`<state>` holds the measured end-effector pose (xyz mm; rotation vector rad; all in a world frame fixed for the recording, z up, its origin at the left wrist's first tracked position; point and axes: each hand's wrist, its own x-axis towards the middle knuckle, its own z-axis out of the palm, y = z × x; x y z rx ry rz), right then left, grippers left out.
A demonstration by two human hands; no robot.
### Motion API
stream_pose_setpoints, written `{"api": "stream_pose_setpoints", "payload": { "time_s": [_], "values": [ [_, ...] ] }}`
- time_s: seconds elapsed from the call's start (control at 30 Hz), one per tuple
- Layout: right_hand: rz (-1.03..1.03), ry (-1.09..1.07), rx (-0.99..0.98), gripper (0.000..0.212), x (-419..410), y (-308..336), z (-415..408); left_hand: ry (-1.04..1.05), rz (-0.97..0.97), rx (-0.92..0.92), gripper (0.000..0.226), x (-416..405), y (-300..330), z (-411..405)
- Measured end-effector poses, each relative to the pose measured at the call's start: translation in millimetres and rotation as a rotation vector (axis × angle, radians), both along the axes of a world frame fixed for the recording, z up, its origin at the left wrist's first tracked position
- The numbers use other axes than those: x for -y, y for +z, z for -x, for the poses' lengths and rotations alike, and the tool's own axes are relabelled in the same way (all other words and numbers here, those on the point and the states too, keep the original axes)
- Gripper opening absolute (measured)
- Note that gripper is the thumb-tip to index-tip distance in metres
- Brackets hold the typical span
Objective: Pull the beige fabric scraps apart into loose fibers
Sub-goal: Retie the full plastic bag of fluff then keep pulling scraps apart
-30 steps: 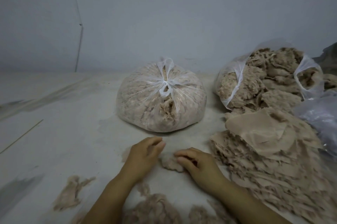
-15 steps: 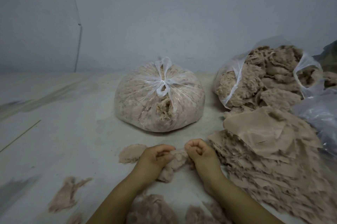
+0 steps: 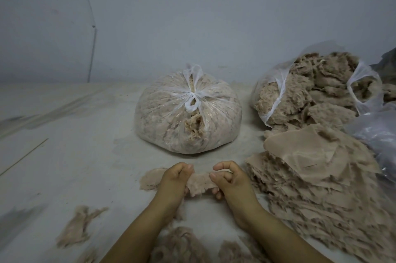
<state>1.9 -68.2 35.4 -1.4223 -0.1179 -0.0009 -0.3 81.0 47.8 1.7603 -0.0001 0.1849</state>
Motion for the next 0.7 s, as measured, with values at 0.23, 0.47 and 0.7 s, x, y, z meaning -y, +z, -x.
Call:
{"api": "stream_pose_setpoints", "payload": {
  "time_s": [0.23, 0.47, 0.7],
  "values": [
    [-0.033, -0.212, 0.071, 0.014, 8.7, 8.6, -1.4, 0.167, -0.114, 0.042, 0.033, -9.9, 1.9, -3.2],
    [0.338, 0.016, 0.233, 0.018, -0.9, 3.6, 8.4, -0.224, 0.122, -0.188, 0.036, -0.3, 3.6, 9.3],
    [0.057, -0.048, 0.038, 0.015, 6.6, 6.6, 1.6, -0.220, 0.459, -0.321, 0.004, -10.7, 9.9, 3.8]
  ]
}}
